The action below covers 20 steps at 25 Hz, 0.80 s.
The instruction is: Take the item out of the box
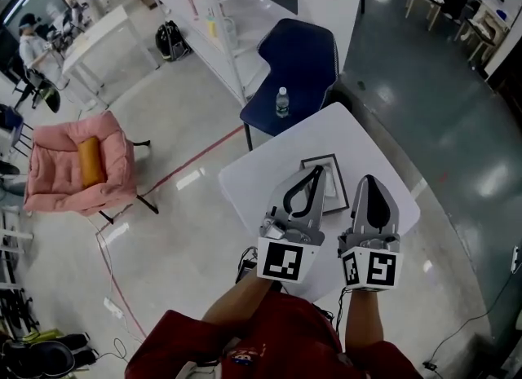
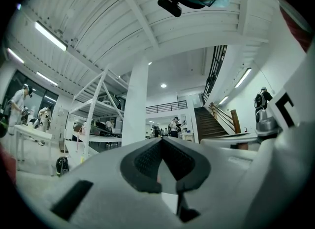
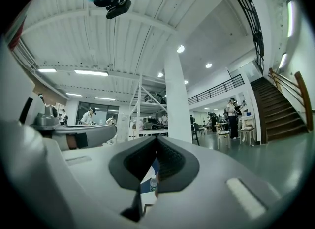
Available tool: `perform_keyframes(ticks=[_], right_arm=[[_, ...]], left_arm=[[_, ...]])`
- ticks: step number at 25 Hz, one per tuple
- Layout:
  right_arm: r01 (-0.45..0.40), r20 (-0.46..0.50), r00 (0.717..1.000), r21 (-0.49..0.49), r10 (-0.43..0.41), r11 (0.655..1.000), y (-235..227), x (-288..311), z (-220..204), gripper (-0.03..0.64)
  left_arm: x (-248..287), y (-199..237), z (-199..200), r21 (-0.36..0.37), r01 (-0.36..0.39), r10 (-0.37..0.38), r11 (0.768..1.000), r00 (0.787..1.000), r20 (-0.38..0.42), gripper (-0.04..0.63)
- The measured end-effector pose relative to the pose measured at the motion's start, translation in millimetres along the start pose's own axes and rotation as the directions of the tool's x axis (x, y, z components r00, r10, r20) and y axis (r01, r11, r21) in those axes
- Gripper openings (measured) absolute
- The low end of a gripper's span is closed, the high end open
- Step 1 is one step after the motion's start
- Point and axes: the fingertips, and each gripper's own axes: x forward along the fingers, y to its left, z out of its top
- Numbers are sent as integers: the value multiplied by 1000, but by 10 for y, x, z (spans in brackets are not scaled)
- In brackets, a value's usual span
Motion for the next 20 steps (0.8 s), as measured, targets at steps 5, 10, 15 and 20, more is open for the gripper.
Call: perform_keyframes(ticks=[5, 10, 15, 20], right_arm=[[-1, -37, 999, -5, 0, 1000, -21, 293, -188, 2], [-3, -74, 997, -18, 2, 1000, -32, 571, -364, 2], [-9, -122, 993, -30, 6, 1000, -28, 799, -582, 2], [-14, -173, 985, -35, 8, 999, -94, 1013, -853, 2]], left_arm=[[193, 216, -191, -7, 3, -4, 1000, 1000, -29, 0], [351, 398, -385, 47, 32, -28, 998, 996, -81, 2], [445, 580, -577, 31, 33, -30, 999, 995, -96, 0], [575, 658, -785, 2, 43, -43, 999, 993, -111, 0]])
